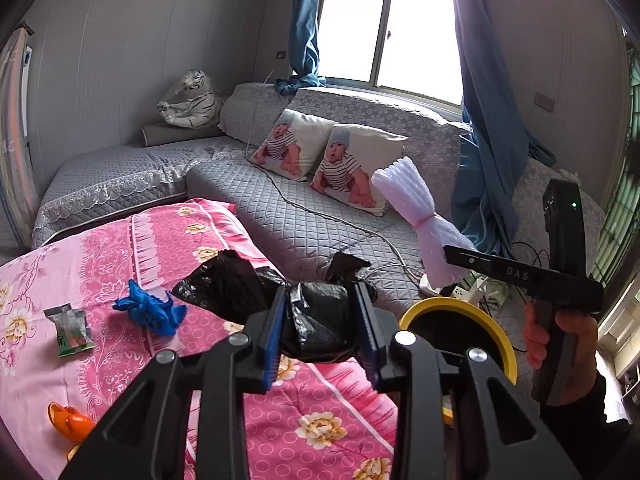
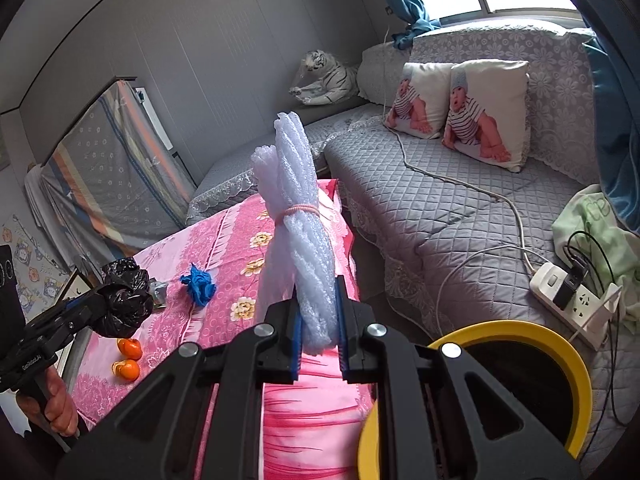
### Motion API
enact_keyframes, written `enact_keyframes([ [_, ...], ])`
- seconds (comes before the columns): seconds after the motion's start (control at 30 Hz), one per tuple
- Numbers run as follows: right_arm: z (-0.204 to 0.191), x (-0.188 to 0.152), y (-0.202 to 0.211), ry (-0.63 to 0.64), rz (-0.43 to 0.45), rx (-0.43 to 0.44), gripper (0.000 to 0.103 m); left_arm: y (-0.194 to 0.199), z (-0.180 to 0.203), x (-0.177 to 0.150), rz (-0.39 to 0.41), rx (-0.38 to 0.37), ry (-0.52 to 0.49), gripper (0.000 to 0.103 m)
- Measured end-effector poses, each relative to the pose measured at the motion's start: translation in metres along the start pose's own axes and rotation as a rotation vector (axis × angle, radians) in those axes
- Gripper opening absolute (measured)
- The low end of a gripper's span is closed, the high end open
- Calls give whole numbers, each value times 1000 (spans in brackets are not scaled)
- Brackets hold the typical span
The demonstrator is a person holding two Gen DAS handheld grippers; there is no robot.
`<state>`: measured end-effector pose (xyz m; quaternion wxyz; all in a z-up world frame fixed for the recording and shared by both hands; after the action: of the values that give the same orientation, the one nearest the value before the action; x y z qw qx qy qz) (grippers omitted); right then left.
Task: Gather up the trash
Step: 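Carry the black bag and white mesh with both tools over the yellow bin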
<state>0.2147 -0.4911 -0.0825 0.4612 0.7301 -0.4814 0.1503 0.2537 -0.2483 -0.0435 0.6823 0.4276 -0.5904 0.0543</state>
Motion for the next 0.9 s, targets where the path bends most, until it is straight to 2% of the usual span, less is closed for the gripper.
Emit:
enact_keyframes([
  [0.33, 68, -3, 28, -63, 35, -108, 13, -41, 75, 24, 8, -121, -115, 31],
  [0.6, 115, -12, 42, -119, 58, -187, 13, -64, 119, 25, -11, -186, -172, 31],
  [0.9, 162, -28, 50, -183, 62, -265, 13, -91, 158, 20, -29, -274, -191, 31],
])
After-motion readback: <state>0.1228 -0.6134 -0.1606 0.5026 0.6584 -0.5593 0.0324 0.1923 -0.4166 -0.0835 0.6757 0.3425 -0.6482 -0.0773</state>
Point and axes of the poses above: each gripper's, at about its wrist camera, not at the fingertips, and y roughly against the way its jaws point, z to its right, x to its top, the point moved 10 cm from there along -y, roughly the way its jaws point, and after that the axes turned 14 degrees about -y, right-handed, at the moved point
